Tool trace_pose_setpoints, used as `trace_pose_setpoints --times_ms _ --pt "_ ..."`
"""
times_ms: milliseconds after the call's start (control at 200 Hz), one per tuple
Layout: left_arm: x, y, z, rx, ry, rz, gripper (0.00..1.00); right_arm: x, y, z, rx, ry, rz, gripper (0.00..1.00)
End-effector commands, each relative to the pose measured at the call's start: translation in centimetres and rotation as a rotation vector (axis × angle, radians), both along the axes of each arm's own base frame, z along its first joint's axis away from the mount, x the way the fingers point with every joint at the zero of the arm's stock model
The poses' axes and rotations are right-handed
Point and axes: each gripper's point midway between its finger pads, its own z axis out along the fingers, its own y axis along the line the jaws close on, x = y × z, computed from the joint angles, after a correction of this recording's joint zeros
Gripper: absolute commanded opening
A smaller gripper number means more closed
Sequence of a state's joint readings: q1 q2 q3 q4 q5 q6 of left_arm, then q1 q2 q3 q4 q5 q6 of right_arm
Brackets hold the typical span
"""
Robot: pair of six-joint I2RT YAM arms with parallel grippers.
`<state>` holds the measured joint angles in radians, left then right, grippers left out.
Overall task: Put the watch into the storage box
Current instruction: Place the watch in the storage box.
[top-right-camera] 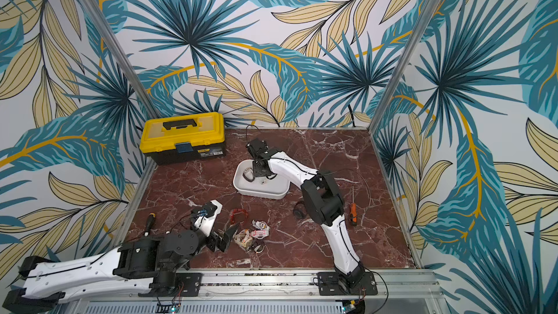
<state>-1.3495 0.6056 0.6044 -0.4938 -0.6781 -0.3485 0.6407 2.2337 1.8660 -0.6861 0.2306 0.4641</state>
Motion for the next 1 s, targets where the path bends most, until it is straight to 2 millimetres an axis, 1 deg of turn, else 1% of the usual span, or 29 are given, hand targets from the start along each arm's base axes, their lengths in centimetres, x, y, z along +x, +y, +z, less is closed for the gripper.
trace_pose_setpoints --times_ms 0,235,446,526,556,596,671,711,856,891,997 --pt "0.1 0.4 0.4 -0.010 -0.006 0.017 1.00 0.8 0.3 -0.7 -0.007 0.007 0.029 0.00" --pt "0.2 0.5 0.4 -0.006 -0.011 0.021 1.00 1.5 0.6 -2.2 0.000 0.026 0.035 0.00" --pt "0.2 0.4 0.4 -0.007 -0.018 0.020 1.00 2.3 0.7 -2.9 0.005 0.015 0.031 0.00" --pt "0.1 0.0 0.3 -0.012 -0.019 0.002 1.00 2.3 0.8 -3.1 0.013 0.020 0.029 0.00" --pt "0.0 -0.1 0.3 -0.016 -0.018 -0.003 1.00 2.3 0.9 -3.0 0.017 0.022 0.029 0.02" --pt "0.0 -0.1 0.3 -0.017 -0.018 -0.003 1.00 2.2 0.9 -2.9 0.023 0.025 0.027 0.08" --pt "0.1 -0.2 0.3 -0.020 -0.019 -0.003 1.00 1.9 1.1 -2.3 0.047 0.019 0.025 0.17" --pt "0.1 -0.3 0.4 -0.021 -0.019 -0.004 1.00 1.9 1.0 -1.6 0.065 0.006 0.022 0.21" --pt "0.1 -0.5 0.5 -0.029 -0.020 -0.009 1.00 1.0 1.0 1.5 0.146 -0.048 0.017 0.30" --pt "0.0 -0.6 0.4 -0.029 -0.019 -0.012 1.00 0.7 1.1 1.8 0.168 -0.053 0.018 0.33" --pt "-0.1 -0.9 0.3 -0.033 -0.013 -0.022 1.00 -0.1 1.1 4.0 0.217 -0.071 0.022 0.36"
